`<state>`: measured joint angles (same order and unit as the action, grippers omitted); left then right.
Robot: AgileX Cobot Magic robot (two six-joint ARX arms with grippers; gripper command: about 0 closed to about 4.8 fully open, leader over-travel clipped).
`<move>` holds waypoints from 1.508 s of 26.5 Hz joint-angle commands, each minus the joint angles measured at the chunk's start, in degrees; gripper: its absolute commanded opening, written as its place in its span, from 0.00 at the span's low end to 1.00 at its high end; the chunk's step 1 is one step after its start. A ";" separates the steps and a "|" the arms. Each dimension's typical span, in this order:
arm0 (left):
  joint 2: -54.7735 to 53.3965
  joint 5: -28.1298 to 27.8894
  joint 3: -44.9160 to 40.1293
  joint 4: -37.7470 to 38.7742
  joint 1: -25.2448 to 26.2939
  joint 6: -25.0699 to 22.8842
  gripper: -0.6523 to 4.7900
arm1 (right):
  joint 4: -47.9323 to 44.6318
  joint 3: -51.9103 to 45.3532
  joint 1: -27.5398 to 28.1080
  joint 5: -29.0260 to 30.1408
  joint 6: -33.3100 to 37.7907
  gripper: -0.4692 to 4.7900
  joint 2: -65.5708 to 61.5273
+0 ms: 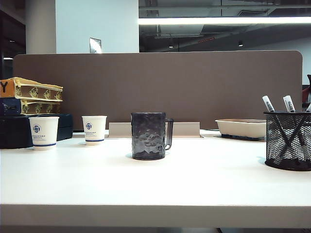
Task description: Pick up one pen and put it in the pen container.
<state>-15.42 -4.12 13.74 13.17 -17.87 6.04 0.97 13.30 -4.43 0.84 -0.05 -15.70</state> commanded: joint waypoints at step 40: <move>10.01 -5.77 -4.24 -0.39 -0.07 -0.02 0.16 | 14.14 -0.44 -2.08 -7.39 1.57 0.09 15.89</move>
<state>-5.43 -8.97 9.45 13.10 -17.89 6.26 15.68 12.64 -5.98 -6.42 1.28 -0.08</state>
